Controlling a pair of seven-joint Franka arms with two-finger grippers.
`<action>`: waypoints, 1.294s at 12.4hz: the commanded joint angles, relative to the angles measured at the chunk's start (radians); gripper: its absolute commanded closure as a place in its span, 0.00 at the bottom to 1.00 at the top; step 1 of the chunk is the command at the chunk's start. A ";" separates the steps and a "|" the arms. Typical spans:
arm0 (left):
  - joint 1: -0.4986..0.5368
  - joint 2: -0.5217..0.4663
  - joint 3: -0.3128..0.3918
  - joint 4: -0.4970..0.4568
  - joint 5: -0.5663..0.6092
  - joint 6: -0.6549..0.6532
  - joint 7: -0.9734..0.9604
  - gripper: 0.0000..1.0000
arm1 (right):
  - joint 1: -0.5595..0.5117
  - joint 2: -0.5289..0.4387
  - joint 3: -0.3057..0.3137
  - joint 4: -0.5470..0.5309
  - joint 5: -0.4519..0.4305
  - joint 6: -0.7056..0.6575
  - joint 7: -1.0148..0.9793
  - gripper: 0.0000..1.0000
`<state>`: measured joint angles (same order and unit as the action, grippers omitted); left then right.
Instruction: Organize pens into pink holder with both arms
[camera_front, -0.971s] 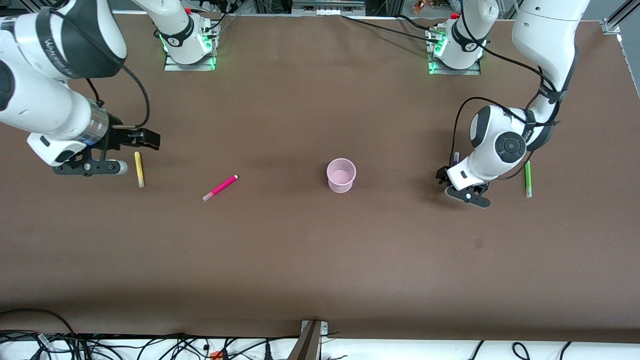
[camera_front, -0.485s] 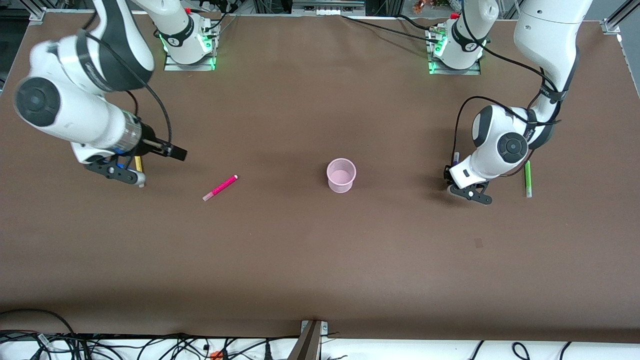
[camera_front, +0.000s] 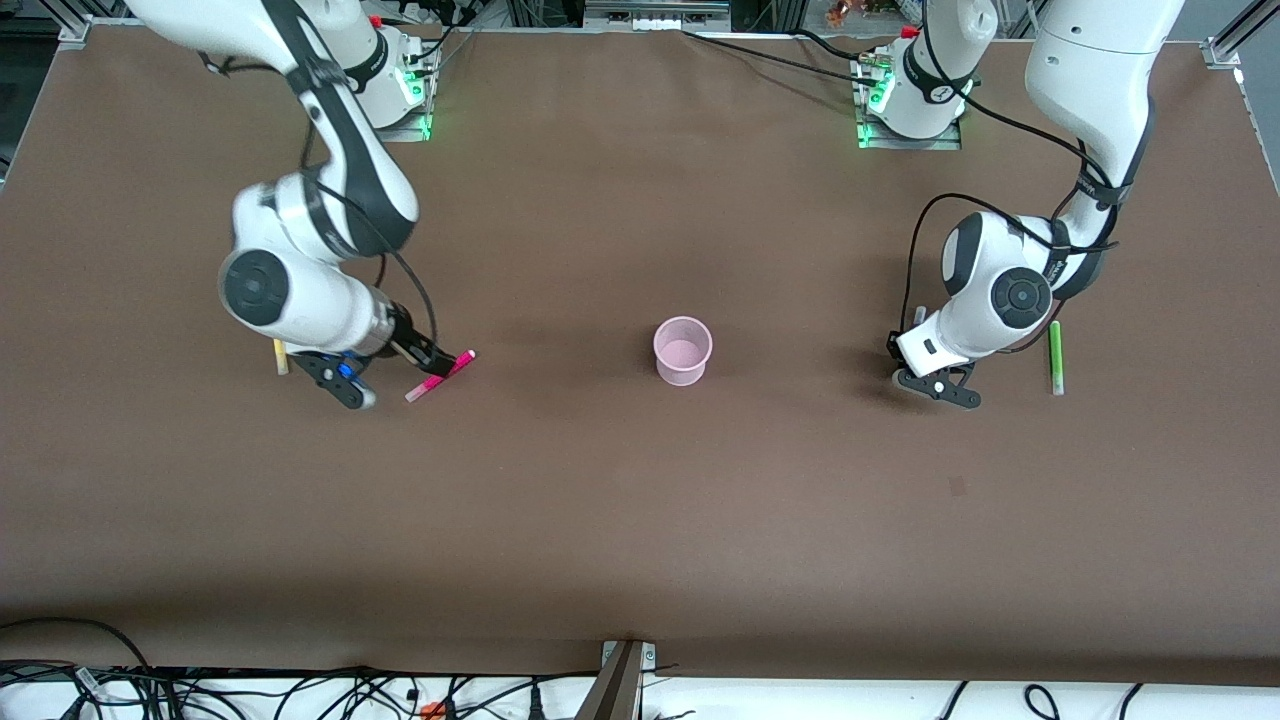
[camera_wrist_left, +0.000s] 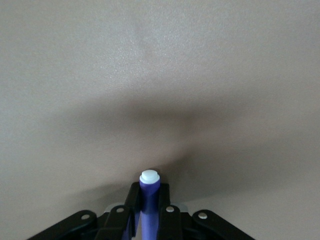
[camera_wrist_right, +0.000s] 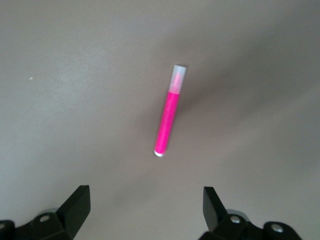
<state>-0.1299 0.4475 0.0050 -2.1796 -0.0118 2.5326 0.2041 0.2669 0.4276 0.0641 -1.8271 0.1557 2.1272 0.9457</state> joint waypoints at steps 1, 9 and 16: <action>0.000 -0.079 -0.003 0.012 -0.014 -0.070 0.021 1.00 | 0.040 0.086 -0.003 0.011 0.015 0.101 0.088 0.01; -0.008 -0.130 -0.062 0.319 -0.219 -0.526 0.027 1.00 | 0.041 0.109 -0.004 -0.119 0.012 0.253 0.056 0.08; -0.020 -0.075 -0.108 0.354 -0.851 -0.482 0.646 1.00 | 0.038 0.112 -0.004 -0.182 0.013 0.347 0.008 0.67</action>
<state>-0.1449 0.3328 -0.0962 -1.8545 -0.7517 2.0346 0.6687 0.3054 0.5564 0.0617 -1.9875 0.1557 2.4637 0.9751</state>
